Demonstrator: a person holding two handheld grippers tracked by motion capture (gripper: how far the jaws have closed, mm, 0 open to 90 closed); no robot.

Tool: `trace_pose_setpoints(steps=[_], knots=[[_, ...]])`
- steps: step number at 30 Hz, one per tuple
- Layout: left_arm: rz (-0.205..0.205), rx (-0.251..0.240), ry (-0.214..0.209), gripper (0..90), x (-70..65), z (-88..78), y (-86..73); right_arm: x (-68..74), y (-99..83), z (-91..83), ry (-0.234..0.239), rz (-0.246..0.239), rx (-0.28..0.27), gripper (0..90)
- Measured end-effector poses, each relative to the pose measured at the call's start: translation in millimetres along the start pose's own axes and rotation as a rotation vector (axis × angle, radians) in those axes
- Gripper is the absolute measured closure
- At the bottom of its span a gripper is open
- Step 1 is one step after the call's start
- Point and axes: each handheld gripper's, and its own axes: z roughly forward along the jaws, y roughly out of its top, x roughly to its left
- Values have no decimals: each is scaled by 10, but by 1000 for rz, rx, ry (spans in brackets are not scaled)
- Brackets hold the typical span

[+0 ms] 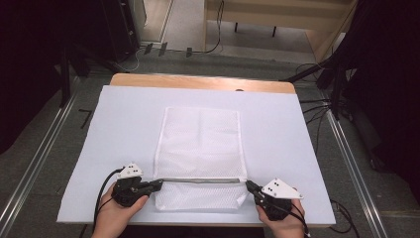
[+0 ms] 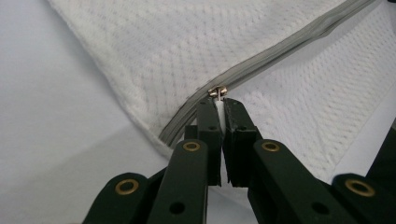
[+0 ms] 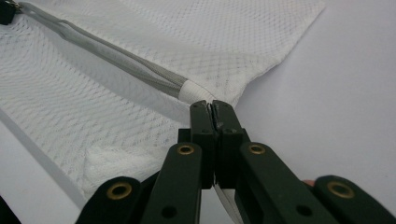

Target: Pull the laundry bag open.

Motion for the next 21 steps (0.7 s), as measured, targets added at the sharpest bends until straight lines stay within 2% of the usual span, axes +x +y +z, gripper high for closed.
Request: trace_pose_setpoints(steps=[5,12,14,15,16,18,21], knots=[[-14,5,-1,874,63,-15,-24,-10,-3,0,-3,6,6,900],[-6,3,3,874,54,-20,-26,-12,-1,-1,-1,9,11,900],[-15,-14,-7,859,78,-26,-38,-10,1,11,10,6,17,898],[-30,-32,-30,826,104,-36,-45,-8,-2,21,30,8,26,892],[-51,-53,-57,789,133,-51,-52,-3,-11,29,55,11,28,868],[-87,-91,-89,725,174,-76,-56,13,-29,49,93,15,48,734],[-90,-121,-73,655,179,-98,-55,36,-40,58,88,5,39,598]])
